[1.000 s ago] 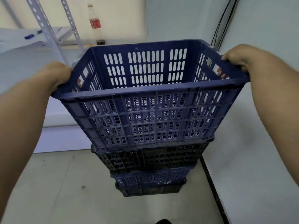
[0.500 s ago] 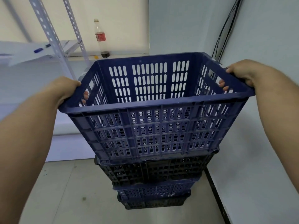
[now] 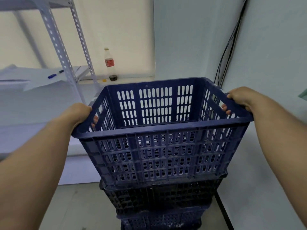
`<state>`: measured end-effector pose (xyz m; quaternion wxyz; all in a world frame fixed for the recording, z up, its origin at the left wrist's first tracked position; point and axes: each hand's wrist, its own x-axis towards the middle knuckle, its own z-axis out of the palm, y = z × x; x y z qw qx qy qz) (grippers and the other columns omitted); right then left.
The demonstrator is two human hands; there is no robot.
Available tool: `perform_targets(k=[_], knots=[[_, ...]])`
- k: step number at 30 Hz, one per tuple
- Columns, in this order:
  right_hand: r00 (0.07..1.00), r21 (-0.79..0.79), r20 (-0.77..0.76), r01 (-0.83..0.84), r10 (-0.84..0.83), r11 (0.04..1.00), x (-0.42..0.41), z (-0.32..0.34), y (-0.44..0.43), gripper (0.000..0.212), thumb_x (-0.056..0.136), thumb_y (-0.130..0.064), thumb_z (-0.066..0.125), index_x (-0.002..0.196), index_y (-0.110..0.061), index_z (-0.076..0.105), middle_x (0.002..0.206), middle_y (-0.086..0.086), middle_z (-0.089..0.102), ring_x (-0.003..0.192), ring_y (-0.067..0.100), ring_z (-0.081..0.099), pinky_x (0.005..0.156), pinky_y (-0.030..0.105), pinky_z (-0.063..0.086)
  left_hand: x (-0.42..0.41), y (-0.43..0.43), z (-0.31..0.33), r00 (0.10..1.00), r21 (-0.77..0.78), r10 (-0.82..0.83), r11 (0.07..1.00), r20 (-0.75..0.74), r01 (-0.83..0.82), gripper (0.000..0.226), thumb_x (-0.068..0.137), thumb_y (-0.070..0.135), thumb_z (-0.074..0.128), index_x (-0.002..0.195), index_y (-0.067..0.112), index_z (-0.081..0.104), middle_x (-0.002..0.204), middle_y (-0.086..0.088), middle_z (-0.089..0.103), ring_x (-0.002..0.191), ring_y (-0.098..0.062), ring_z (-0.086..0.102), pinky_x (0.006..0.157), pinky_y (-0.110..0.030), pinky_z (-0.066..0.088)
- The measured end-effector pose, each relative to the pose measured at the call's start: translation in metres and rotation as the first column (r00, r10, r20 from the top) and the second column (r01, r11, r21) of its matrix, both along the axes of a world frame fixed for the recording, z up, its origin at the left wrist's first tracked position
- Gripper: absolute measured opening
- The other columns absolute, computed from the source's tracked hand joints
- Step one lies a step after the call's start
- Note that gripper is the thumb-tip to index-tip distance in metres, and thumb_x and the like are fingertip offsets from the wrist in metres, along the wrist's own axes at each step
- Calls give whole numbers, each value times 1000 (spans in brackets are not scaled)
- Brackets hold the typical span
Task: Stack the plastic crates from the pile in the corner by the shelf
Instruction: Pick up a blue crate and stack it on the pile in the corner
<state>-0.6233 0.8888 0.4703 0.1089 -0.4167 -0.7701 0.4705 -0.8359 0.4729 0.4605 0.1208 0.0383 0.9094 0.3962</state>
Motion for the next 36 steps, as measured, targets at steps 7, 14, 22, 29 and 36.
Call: perform_targets(k=[7, 14, 22, 29, 36], knots=[[1000, 10, 23, -10, 10, 1000, 0, 2, -1, 24, 100, -6, 29, 109, 6, 49, 77, 21, 58, 63, 31, 55, 49, 34, 52, 7, 7, 4, 1000, -9, -10, 1000, 1, 10, 32, 96, 4, 37, 82, -9, 62, 74, -19, 67, 58, -31, 59, 45, -30, 47], [1000, -1, -25, -3, 3, 1000, 0, -1, 4, 21, 101, -6, 31, 109, 2, 48, 79, 23, 60, 63, 33, 57, 42, 31, 52, -4, 3, -3, 998, 61, -60, 996, -2, 60, 32, 98, 5, 32, 96, -13, 58, 80, -25, 66, 59, -32, 58, 44, -30, 48], [999, -13, -47, -21, 20, 1000, 1, -2, 6, 23, 100, -3, 31, 107, 5, 51, 80, 23, 60, 65, 33, 57, 40, 30, 52, -18, 2, -12, 991, 30, -115, 993, -70, 118, 36, 100, 6, 28, 86, -9, 58, 81, -26, 68, 57, -33, 60, 52, -33, 47], [1000, 26, -25, -4, 5, 1000, 3, -1, -4, 24, 100, -4, 30, 105, 5, 53, 78, 22, 59, 61, 30, 55, 40, 28, 50, -30, -1, -16, 985, -13, -148, 989, -86, 148, 38, 99, 6, 29, 82, -9, 59, 76, -24, 70, 57, -34, 62, 60, -36, 49], [997, 249, 74, -31, 13, 968, -3, -5, -8, 27, 97, -3, 31, 115, -2, 51, 87, 22, 58, 75, 32, 56, 63, 38, 47, -33, 13, -8, 975, -308, -147, 947, -165, 91, 34, 100, 8, 33, 114, -11, 58, 119, -29, 61, 102, -40, 60, 84, -37, 47]])
